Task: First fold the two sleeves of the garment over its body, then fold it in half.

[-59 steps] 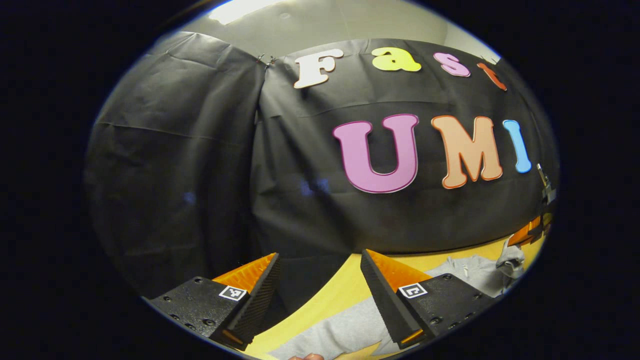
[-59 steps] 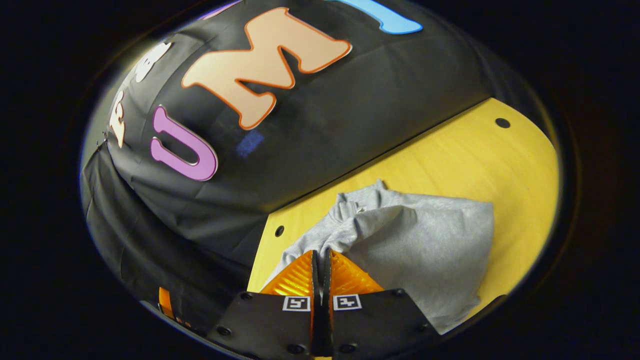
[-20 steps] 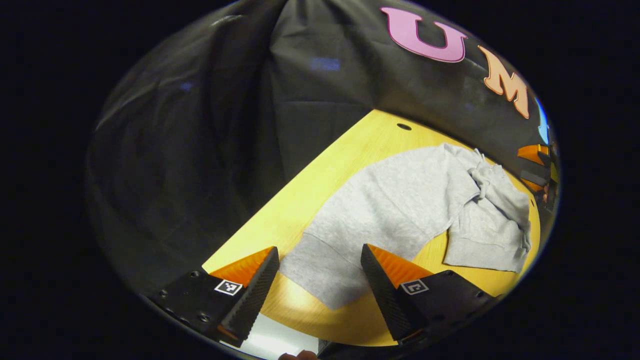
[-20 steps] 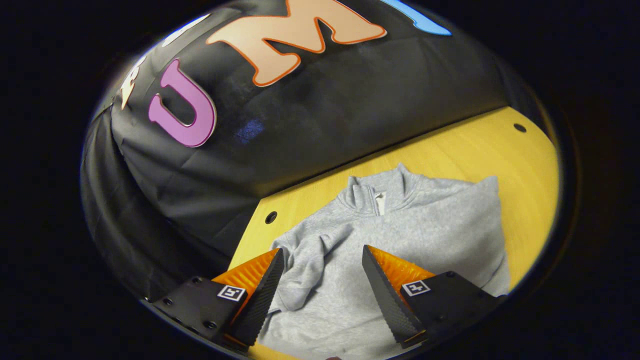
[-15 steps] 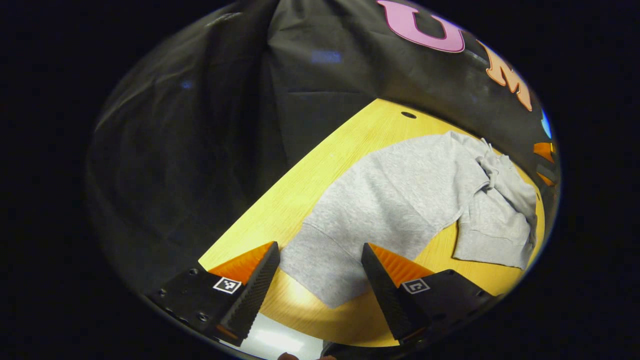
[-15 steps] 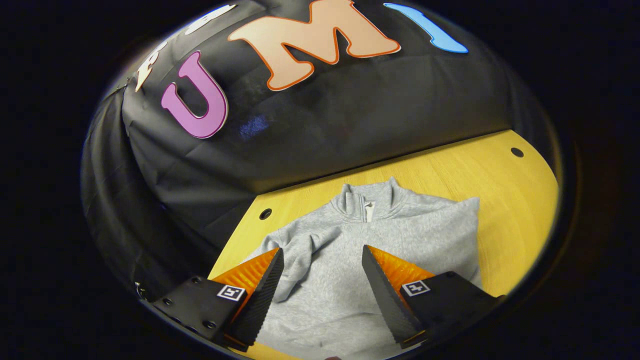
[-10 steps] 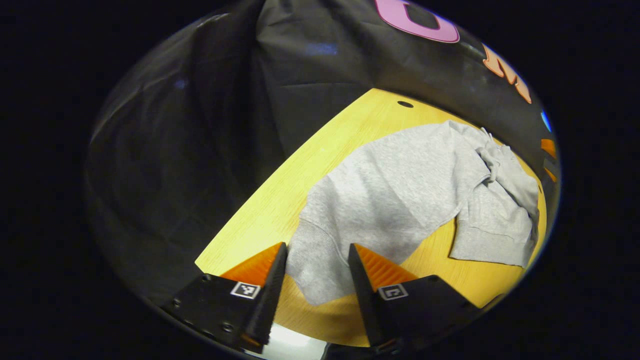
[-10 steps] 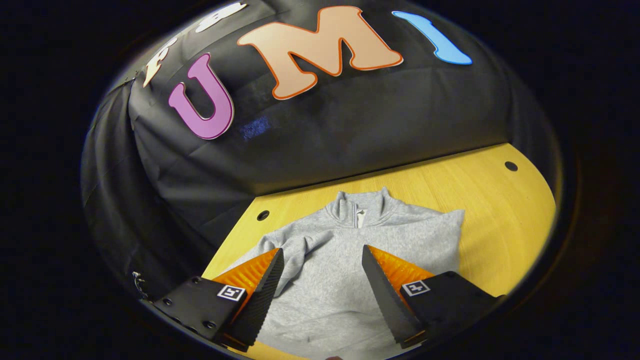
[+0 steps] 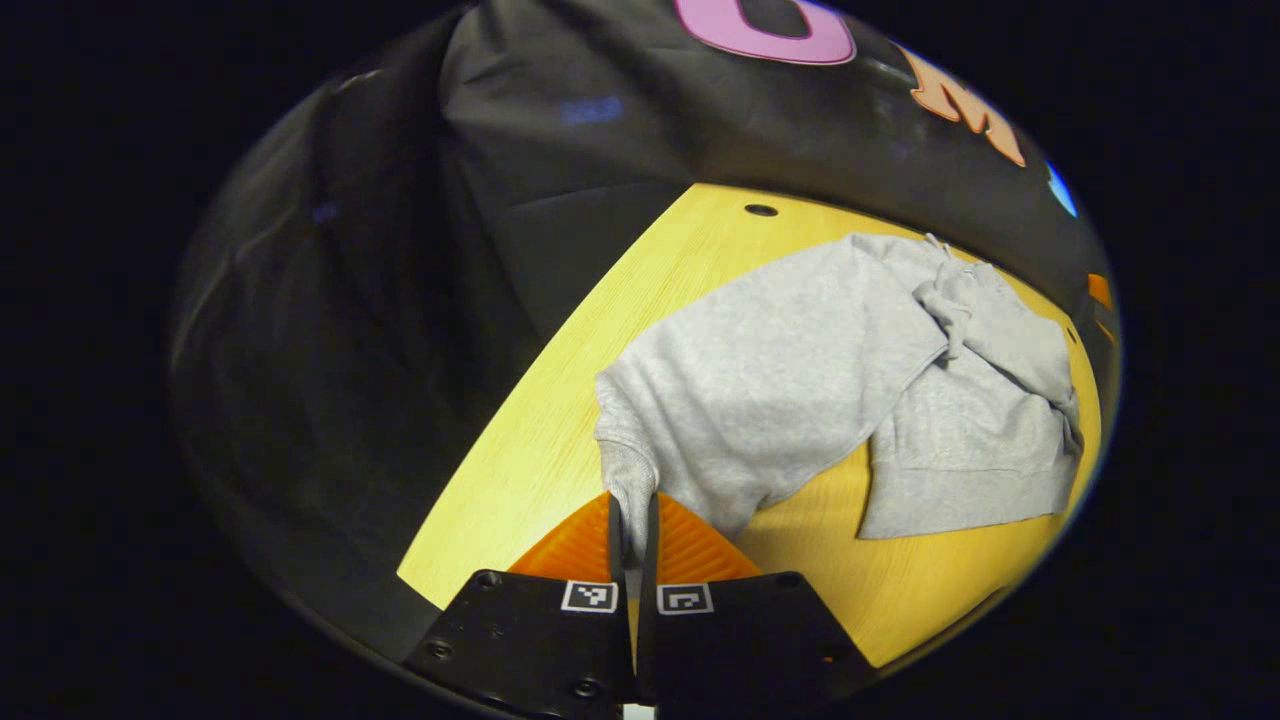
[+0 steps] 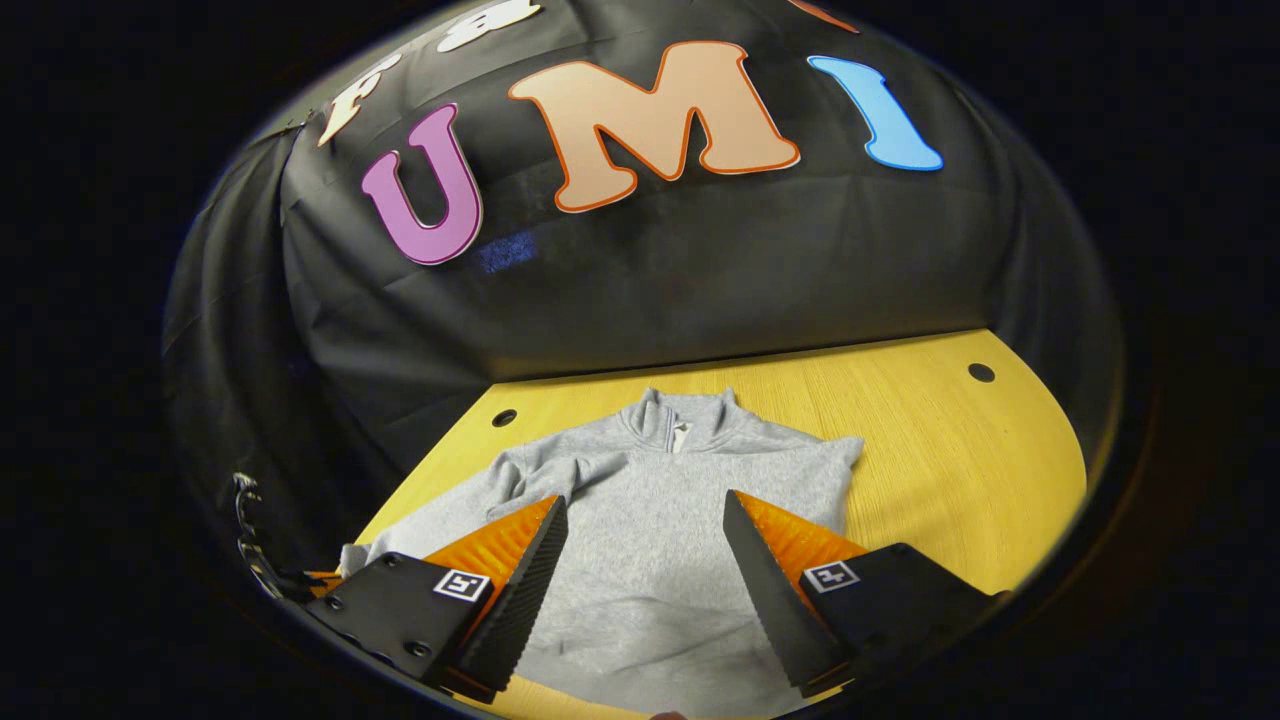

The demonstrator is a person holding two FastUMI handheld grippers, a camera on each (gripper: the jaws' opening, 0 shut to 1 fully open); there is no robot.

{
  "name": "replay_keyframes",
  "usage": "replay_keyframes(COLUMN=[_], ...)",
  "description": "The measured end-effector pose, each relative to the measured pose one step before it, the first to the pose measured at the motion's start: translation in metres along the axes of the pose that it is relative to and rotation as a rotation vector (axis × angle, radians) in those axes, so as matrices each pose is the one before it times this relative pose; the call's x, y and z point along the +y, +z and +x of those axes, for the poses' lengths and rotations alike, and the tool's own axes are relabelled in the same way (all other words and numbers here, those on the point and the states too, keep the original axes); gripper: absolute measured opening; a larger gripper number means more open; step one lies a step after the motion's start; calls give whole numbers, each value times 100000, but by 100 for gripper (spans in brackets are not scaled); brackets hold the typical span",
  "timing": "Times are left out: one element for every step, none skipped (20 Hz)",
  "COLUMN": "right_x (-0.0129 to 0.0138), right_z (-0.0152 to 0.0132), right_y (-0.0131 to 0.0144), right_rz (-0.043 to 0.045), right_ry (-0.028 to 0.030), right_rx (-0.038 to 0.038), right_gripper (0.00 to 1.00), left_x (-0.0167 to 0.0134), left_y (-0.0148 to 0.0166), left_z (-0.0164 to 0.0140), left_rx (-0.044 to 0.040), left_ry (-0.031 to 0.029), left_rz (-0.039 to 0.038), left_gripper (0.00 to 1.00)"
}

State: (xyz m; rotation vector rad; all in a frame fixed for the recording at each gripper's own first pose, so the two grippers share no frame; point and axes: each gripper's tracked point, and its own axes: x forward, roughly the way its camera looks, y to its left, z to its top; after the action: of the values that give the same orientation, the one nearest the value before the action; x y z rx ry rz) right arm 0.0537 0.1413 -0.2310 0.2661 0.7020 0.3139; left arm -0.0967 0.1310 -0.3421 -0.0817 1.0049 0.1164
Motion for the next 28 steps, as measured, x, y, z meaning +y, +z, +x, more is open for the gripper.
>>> replay_keyframes(right_x=[-274, -225, -91, -123, -174, -263, -270, -268, -327, -537, -592, -689, -750, -794, -708, -426, -592, -573, -418, -543, -496, -603, -469, -293, -445, -359, -727, -505], right_z=[-586, -533, -470, -453, -449, -515, -255, -270, -305, -352, -478, -432, -520, -633, -430, -285, -373, -297, -303, -493, -378, -654, -380, -193, -208, -226, -310, -129], right_y=[-491, -575, -522, -573, -494, -408, -515, -589, -660, -624, -305, -421, -126, -92, -227, -401, -146, -190, -20, -147, -124, -256, -36, -52, 180, -6, -232, -245], right_rz=[-1336, -1463, -1267, -1061, -1038, -784, 82, 1014, 1207, 935, 528, 242, 92, -175, 134, 325, 281, 479, 530, 364, 351, 472, 377, 319, 80, -91, -99, 98], right_ry=[-497, -492, -53, -101, -170, -266, -466, -314, -534, -785, -1036, -1176, -1423, -1535, -1044, -905, -1160, -940, -810, -1045, -1020, -639, -579, -616, -827, -740, -698, -592], right_rx=[487, 463, 518, 564, 464, 312, 424, 688, 1048, 758, 196, 75, -309, -285, 161, 424, 164, -187, -461, -516, -115, 122, -73, -297, -623, -435, -164, 279], right_gripper=[98, 98, 98, 98, 98, 98, 98, 98, 98, 94, 98, 94, 98, 98, 98, 98, 98, 94, 94, 94, 98, 98, 98, 98, 98, 98, 98, 98], left_x=[-592, -618, -531, -499, -8, -520, -818, -755, -721, -600, -911, -1032, -1056, -919, -1080, -1264, -1556, -1584, -1497, -1514, -1345, -1457, -1660, -1422, -1558, -1469, -1512, -1521], left_y=[1269, 1445, 1320, 1432, 1596, 1573, 1531, 1622, 1235, 1329, 1287, 995, 1052, 862, 888, 866, 698, 861, 870, 1029, 876, 1190, 853, 578, 646, 652, 639, 437], left_z=[-123, -103, -90, -17, -289, 61, 511, 331, 397, 197, 395, 217, 292, 403, 230, 353, 220, 452, 446, 440, 409, 497, 473, 358, 693, 520, 494, 619], left_rx=[-1882, -2355, -2238, -1481, -1730, -1584, -2155, -1808, -2115, -2299, -1954, -1481, -1665, -1418, -1383, -1427, -839, -993, -974, -1180, -1542, -2421, -1291, -374, -545, -654, -770, -750], left_ry=[-737, -910, -1050, -1252, -854, -1111, -1300, -1411, -990, -799, -1145, -1431, -1685, -1032, -1328, -1863, -2209, -2169, -2207, -2004, -1563, -2129, -2187, -2378, -2249, -1885, -1868, -2169], left_rz=[1301, 50, -256, -149, -187, -246, -126, 167, 988, 1568, 1706, 1454, 1200, 1148, 1140, 836, 797, 833, 983, 1243, 1290, 1274, 1103, 957, 699, 802, 1038, 799], left_gripper=[0, 0, 0, 0, 0, 0, 0, 0, 0, 0, 0, 0, 0, 0, 0, 0, 0, 0, 0, 0, 0, 0, 0, 0, 0, 0, 0, 0])
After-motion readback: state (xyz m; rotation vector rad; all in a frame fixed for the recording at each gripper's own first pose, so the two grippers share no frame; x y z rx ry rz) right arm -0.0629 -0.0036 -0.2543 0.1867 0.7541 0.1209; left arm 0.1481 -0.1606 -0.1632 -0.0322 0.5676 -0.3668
